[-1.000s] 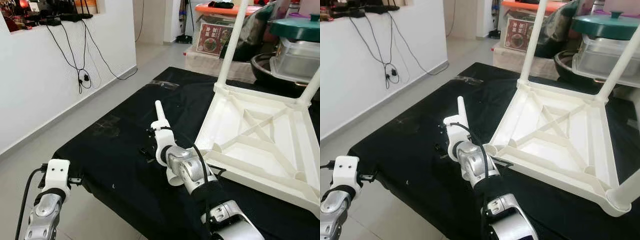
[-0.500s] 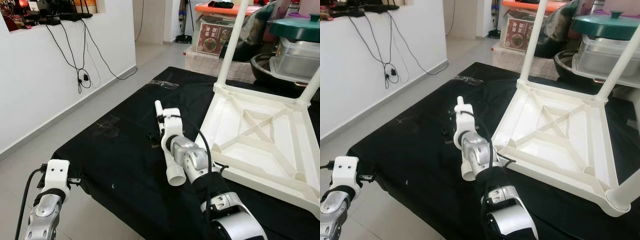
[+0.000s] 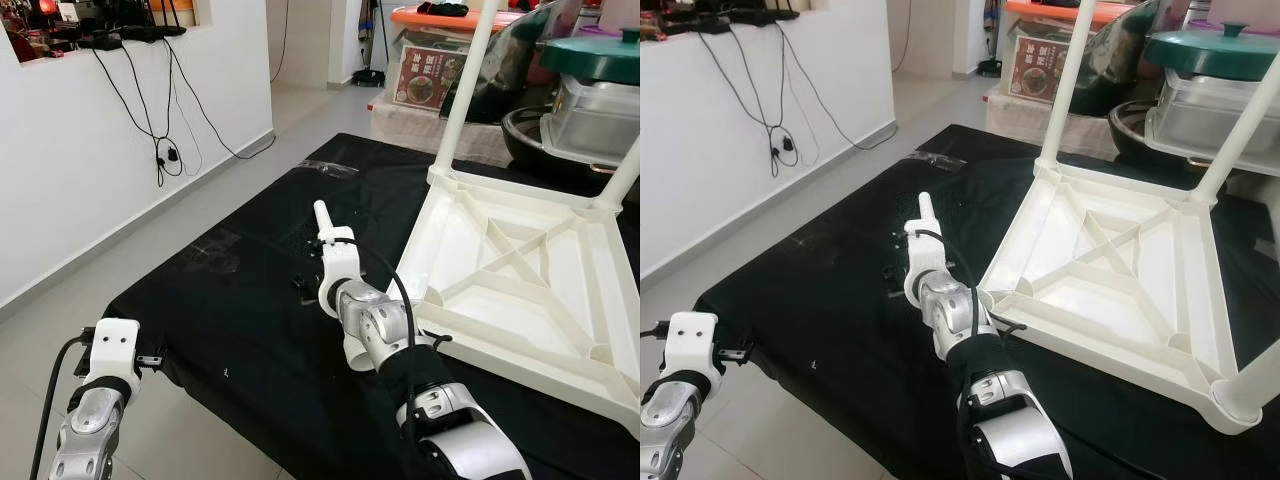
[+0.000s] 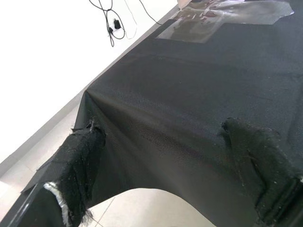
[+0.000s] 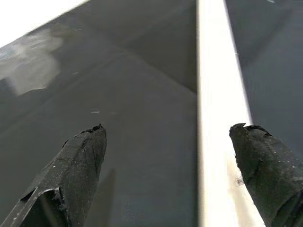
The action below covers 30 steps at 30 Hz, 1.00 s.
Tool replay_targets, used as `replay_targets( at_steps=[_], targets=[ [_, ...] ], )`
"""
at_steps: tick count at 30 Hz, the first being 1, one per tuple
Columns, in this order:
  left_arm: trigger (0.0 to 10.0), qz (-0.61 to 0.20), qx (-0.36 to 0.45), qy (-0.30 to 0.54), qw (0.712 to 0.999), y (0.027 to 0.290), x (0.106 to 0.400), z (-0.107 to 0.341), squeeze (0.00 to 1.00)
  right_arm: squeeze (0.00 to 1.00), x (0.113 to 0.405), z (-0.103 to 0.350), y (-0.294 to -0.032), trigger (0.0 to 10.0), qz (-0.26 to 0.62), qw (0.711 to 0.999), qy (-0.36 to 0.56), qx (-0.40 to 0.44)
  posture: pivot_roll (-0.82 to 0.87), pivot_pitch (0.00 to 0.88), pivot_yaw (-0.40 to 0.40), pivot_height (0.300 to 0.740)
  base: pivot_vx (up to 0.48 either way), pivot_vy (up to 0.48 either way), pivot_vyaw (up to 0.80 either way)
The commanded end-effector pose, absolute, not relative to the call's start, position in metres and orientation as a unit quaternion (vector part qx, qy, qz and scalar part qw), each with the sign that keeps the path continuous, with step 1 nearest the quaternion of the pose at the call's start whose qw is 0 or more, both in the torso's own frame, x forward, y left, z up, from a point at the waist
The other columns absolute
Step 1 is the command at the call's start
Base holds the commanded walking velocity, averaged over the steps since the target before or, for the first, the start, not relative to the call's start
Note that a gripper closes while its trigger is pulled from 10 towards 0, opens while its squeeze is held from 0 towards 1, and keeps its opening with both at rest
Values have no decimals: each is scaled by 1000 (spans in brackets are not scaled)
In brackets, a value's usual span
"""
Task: Building children table
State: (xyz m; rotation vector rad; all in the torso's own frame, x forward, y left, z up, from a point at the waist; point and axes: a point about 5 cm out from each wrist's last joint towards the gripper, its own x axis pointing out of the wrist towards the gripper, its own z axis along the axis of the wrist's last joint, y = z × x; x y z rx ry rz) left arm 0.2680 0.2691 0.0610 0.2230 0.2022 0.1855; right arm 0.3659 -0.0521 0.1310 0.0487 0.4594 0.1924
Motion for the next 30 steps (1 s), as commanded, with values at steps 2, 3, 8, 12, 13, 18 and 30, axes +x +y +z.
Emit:
replay_targets(
  at_steps=[2,3,8,12,13,18,30],
  targets=[
    [10000,87,112,171,975,266,255,34,0,0,369,129,-60,10000,64,971,227,29,92,0,-79,740,0,0,0],
    [10000,87,112,171,975,266,255,34,0,0,369,129,-60,10000,64,971,227,29,92,0,-79,740,0,0,0],
    [10000,87,112,171,975,266,256,34,0,0,366,121,-59,10000,73,966,246,11,90,0,-80,740,0,0,0],
    [10000,86,111,171,975,265,256,34,0,0,361,112,-52,10000,94,958,272,-1,91,0,-83,740,0,0,0],
    [10000,85,112,171,975,264,256,34,0,0,360,109,-50,10000,99,955,280,-6,88,0,-86,740,0,0,0],
    [10000,85,113,172,975,264,256,33,0,0,359,104,-50,10000,104,950,292,-26,88,0,-86,740,0,0,0],
    [10000,86,117,172,974,264,257,33,0,0,354,89,-52,9529,121,934,336,-9,80,0,-97,740,0,0,0]
  ],
)
